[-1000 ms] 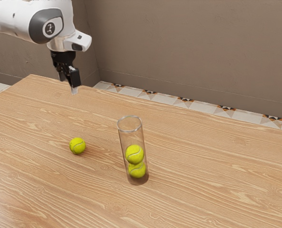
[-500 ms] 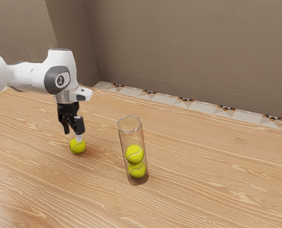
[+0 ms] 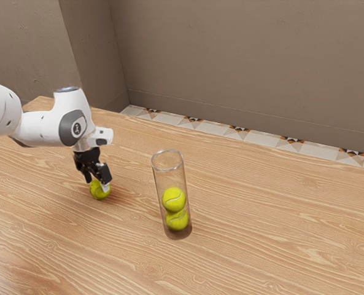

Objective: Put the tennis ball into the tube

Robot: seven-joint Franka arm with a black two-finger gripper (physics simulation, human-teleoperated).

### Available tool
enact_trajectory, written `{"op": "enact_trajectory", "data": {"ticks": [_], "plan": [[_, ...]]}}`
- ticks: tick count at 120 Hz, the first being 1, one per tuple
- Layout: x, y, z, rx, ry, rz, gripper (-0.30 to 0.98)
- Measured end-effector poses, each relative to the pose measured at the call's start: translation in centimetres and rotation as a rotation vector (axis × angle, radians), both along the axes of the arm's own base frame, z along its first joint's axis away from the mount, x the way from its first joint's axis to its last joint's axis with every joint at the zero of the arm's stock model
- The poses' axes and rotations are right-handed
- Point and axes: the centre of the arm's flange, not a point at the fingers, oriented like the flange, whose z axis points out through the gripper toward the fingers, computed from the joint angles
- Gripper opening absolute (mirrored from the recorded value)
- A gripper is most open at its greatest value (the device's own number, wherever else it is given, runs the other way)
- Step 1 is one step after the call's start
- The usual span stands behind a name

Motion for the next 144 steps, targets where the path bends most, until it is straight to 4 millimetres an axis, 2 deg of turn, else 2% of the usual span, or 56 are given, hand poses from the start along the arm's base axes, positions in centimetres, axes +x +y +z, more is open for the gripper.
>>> {"op": "enact_trajectory", "data": {"ticks": [13, 39, 55, 61, 77, 93, 116, 130, 144], "plan": [[0.1, 0.1, -0.9, -0.001, -0.004, 0.001, 0.67], [0.2, 0.1, -1.1, -0.001, -0.012, 0.004, 0.44], [0.1, 0.1, -1.8, -0.002, -0.002, 0.004, 0.4], [0.2, -0.2, -1.4, -0.001, -0.009, 0.0, 0.39], [0.9, -2.0, 3.3, 0.007, -0.081, -0.03, 0.35], [1.0, -5.2, 9.6, 0.016, -0.167, -0.08, 0.33], [0.1, -12.2, 18.5, 0.031, -0.296, -0.192, 0.31], [-1.8, -17.0, 23.2, 0.046, -0.351, -0.27, 0.32], [-4.0, -22.6, 26.7, 0.062, -0.399, -0.36, 0.32]]}}
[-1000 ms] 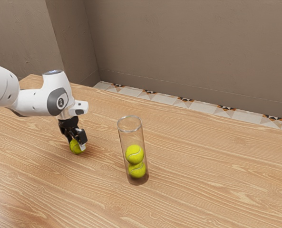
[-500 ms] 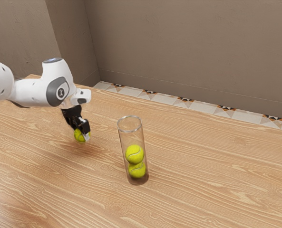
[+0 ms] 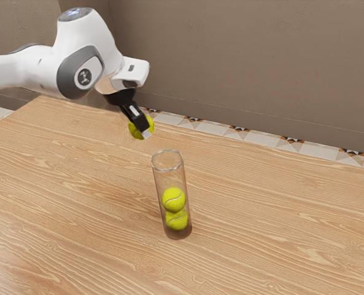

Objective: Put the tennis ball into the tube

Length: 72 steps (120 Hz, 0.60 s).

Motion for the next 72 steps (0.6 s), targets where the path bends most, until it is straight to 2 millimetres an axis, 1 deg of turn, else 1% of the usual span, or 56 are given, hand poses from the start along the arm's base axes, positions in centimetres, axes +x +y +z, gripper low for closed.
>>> {"op": "enact_trajectory", "data": {"ticks": [7, 10, 13, 18, 37, 49, 72], "plan": [[-1.6, -3.7, 1.2, 0.017, -0.018, -0.059, 0.33], [-2.4, -5.0, 1.5, 0.025, -0.023, -0.079, 0.32], [-3.0, -5.9, 1.6, 0.032, -0.024, -0.092, 0.32], [-3.7, -6.7, 1.9, 0.041, -0.027, -0.102, 0.32], [-4.5, -7.2, 2.0, 0.032, -0.011, -0.095, 0.32], [-4.4, -7.3, 1.3, -0.009, 0.025, -0.082, 0.32], [-3.7, -7.7, 0.8, -0.047, 0.061, -0.092, 0.52]]}}
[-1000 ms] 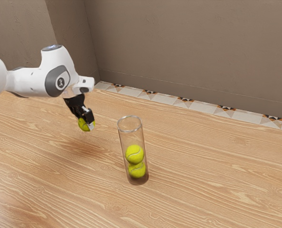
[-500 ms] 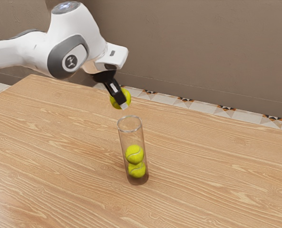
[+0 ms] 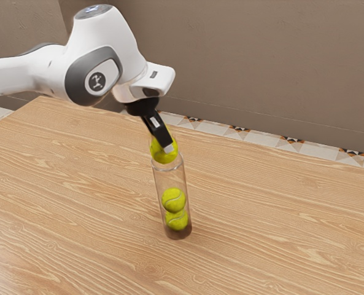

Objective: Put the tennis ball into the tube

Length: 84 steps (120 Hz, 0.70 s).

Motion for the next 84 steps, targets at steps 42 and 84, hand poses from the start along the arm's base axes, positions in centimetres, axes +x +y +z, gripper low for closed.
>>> {"op": "enact_trajectory", "data": {"ticks": [42, 84], "plan": [[5.7, 4.7, 1.4, 0.107, 0.044, -0.007, 0.65], [7.4, 7.4, 2.4, 0.272, 0.083, -0.016, 0.68]]}}
